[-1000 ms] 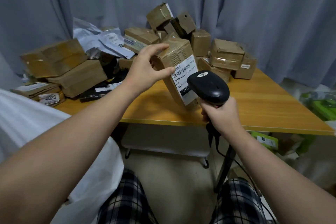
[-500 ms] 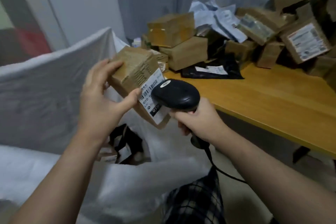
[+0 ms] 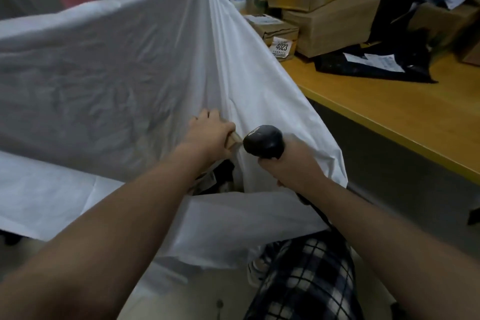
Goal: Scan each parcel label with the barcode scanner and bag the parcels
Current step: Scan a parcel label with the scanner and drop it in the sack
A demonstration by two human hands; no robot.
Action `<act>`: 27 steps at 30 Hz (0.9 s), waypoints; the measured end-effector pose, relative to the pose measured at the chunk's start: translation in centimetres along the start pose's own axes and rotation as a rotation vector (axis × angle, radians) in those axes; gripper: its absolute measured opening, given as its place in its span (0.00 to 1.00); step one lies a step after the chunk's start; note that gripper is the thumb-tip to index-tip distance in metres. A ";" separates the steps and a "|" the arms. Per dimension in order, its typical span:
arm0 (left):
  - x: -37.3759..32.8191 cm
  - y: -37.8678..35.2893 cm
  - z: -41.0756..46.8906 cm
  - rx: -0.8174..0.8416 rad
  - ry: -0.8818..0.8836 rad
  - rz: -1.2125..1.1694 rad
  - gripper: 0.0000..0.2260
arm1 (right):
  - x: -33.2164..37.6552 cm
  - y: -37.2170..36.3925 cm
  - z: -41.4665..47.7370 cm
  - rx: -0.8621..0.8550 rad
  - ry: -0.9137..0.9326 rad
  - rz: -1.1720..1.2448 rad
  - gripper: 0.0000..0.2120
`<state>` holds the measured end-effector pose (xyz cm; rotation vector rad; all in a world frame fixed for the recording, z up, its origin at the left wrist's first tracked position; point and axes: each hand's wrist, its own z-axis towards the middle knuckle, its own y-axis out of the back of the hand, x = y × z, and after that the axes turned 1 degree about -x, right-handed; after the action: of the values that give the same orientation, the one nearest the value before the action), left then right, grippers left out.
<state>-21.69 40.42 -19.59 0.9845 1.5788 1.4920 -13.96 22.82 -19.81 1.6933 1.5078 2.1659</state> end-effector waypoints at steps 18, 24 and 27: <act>-9.3 4.8 0.4 -0.267 -0.306 0.105 0.21 | -3.4 8.0 -3.3 -0.234 -0.126 0.090 0.06; -18.2 8.5 0.7 -0.351 -0.471 0.114 0.20 | -6.0 15.8 -7.2 -0.430 -0.135 0.096 0.07; -23.9 10.2 1.3 -0.387 -0.563 0.105 0.21 | -8.3 20.7 -9.4 -0.534 -0.210 0.082 0.08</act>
<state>-9.74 19.73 -9.28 1.1383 0.8179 1.3598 -6.83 1.13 -11.76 1.7302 0.7311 2.0855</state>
